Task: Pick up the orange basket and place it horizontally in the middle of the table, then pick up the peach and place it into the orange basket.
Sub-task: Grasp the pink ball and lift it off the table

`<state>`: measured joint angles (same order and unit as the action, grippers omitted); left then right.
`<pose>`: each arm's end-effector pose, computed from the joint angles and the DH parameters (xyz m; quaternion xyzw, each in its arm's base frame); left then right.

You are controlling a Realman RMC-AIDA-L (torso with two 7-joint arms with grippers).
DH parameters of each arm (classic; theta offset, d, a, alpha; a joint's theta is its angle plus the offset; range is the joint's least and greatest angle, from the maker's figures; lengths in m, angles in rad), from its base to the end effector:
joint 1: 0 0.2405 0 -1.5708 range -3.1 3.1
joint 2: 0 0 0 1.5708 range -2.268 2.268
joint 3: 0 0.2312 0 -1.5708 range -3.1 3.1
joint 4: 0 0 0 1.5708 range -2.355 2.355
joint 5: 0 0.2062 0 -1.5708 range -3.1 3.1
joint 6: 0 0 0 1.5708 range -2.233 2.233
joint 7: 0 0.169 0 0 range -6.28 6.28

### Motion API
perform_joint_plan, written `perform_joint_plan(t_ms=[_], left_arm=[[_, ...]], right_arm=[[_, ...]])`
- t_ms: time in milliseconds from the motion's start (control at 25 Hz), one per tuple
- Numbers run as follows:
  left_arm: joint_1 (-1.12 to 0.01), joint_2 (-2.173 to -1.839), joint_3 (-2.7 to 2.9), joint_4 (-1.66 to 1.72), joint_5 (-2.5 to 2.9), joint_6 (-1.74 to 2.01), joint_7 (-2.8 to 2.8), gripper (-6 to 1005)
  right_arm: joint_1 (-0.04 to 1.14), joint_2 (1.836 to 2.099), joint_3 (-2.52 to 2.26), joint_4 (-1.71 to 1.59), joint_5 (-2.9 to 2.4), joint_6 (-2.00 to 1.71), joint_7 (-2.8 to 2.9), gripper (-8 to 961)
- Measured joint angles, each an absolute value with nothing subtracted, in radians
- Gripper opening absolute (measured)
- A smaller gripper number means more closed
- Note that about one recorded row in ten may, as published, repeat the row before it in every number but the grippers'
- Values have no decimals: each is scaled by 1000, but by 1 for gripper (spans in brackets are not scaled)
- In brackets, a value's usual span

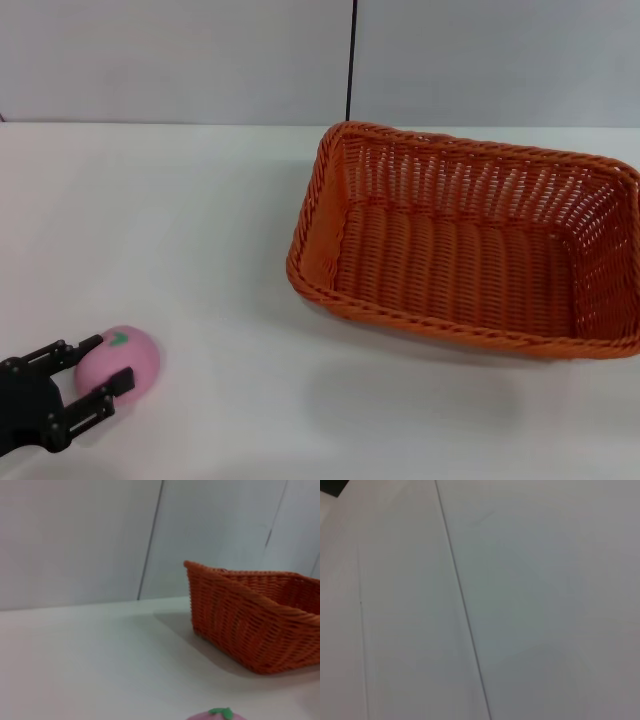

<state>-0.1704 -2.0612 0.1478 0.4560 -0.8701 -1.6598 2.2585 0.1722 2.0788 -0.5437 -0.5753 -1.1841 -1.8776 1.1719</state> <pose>-0.3556 0.1883 0.0000 -0.8850 -0.2875 -0.2421 0.2748 0.2673 0.2472 0.1146 -0.7170 0.1576 0.5645 0.3772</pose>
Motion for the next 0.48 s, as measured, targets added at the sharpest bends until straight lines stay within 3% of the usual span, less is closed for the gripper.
perform_joint_plan(t_ms=[280, 480], left_arm=[[-176, -2062, 26, 418, -877, -1742, 2328, 438], [-231, -2064, -74, 390, -878, -1892, 2319, 329]], right_arm=[[162, 2078, -495, -501, -1184, -1880, 1146, 492], [156, 2077, -457, -442, -1184, -1884, 1119, 492]])
